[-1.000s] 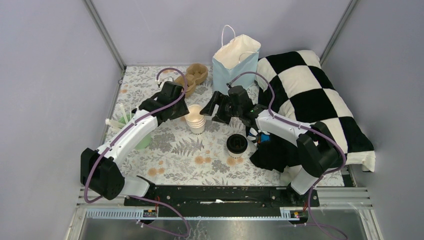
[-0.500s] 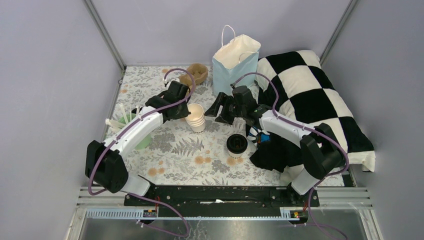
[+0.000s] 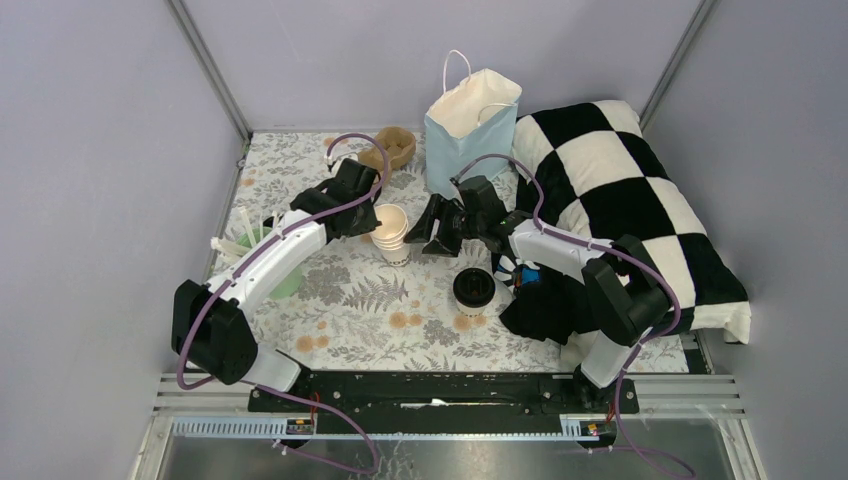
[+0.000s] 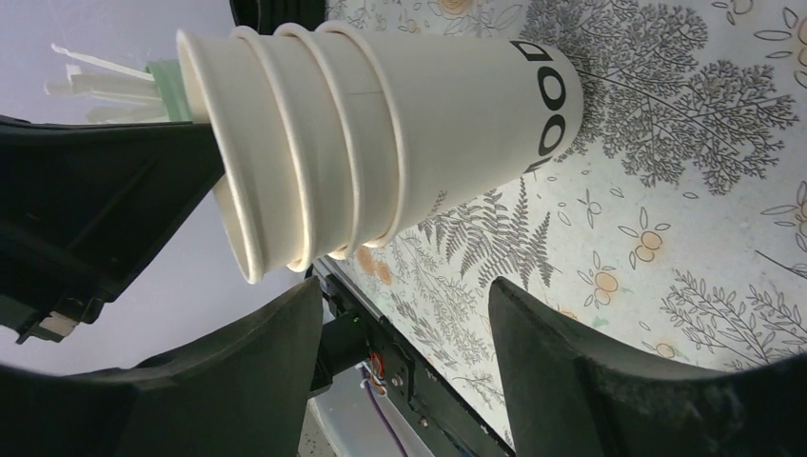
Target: Pack the takeout coffee
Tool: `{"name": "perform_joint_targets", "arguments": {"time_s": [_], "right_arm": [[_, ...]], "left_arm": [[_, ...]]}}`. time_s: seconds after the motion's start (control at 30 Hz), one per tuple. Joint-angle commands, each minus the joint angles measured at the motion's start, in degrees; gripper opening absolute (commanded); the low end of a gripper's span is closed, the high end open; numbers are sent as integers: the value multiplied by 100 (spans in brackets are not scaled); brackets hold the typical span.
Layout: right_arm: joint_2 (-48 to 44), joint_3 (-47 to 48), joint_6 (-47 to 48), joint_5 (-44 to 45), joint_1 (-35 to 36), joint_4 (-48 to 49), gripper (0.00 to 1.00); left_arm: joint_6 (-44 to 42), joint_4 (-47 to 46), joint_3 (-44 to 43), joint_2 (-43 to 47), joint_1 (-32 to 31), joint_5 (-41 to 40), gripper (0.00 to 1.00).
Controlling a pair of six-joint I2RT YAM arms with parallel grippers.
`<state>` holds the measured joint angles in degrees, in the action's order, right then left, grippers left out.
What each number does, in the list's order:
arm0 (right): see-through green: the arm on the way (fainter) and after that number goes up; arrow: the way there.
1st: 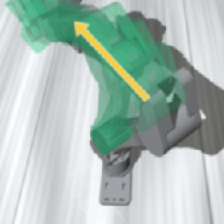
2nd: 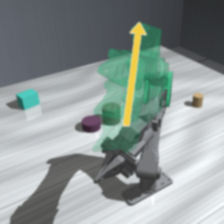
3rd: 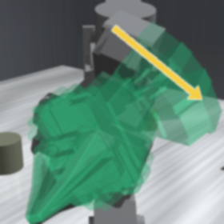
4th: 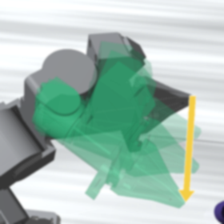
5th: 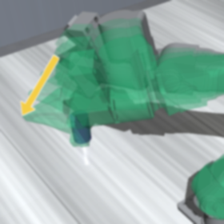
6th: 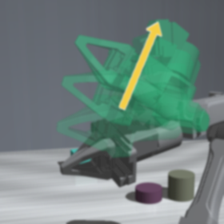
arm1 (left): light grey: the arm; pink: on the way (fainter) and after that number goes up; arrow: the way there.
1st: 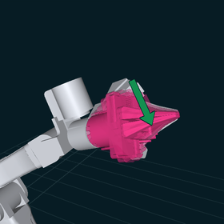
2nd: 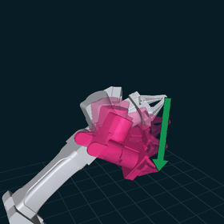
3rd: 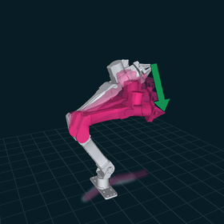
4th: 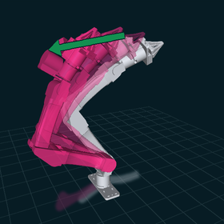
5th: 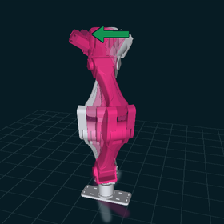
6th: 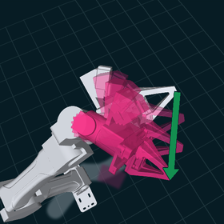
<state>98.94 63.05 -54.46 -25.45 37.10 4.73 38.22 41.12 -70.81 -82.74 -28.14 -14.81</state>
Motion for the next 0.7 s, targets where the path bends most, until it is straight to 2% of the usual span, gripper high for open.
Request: {"name": "perform_joint_targets", "arguments": {"time_s": [0.0,0.27,0.43,0.67], "right_arm": [[-118,97,-80,-76,11,411,73],[250,432,-183,90,16,344,71],[451,633,112,481,114,-79,65],[459,831,500,1093,325,-917,62]], "left_arm": [[78,-22,-301,-43,-25,-70,0],[109,-17,-298,-19,-34,38,0],[361,-217,-199,123,-34,487,0],[896,-641,59,456,57,975,0]]}}
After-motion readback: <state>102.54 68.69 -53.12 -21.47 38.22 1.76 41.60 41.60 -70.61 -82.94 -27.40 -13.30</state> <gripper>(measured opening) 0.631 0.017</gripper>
